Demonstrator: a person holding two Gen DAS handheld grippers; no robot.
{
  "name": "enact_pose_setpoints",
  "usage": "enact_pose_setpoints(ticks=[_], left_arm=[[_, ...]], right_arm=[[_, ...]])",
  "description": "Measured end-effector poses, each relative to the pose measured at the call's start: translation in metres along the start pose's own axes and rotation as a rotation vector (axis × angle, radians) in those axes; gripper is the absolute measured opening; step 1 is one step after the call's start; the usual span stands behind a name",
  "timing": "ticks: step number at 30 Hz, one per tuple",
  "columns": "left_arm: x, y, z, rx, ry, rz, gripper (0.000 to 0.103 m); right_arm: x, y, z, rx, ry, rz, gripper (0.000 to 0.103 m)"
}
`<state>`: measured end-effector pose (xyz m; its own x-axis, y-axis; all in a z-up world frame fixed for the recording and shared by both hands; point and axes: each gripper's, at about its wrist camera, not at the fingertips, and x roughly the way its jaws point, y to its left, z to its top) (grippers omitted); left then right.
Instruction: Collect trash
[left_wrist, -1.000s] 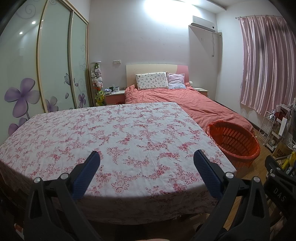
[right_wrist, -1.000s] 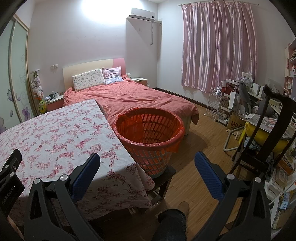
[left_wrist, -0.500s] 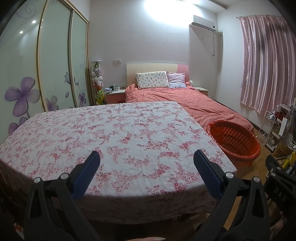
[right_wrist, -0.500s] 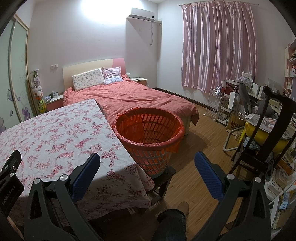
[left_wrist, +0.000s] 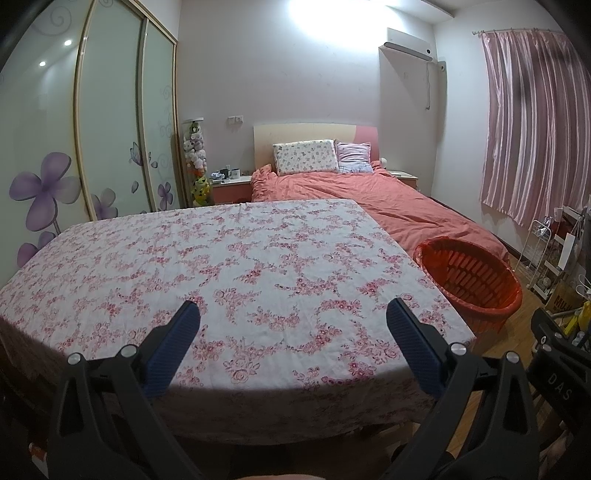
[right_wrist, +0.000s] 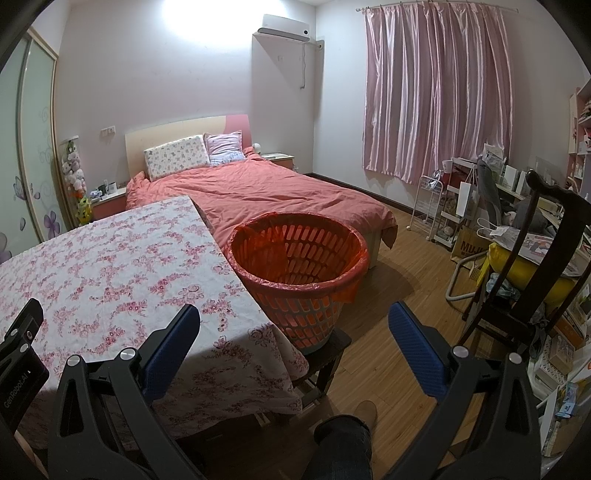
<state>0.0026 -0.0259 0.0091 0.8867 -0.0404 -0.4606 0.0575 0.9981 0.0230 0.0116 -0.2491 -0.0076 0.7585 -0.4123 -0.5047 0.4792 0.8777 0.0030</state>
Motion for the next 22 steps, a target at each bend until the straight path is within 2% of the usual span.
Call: enact_pose_setpoints(ticks=[22], left_arm=[[0.0016, 0.0026, -0.0009, -0.006, 0.011, -0.001, 0.099]], right_arm=[[0.0, 0.0004, -0.0001, -0.001, 0.0, 0.0, 0.101]])
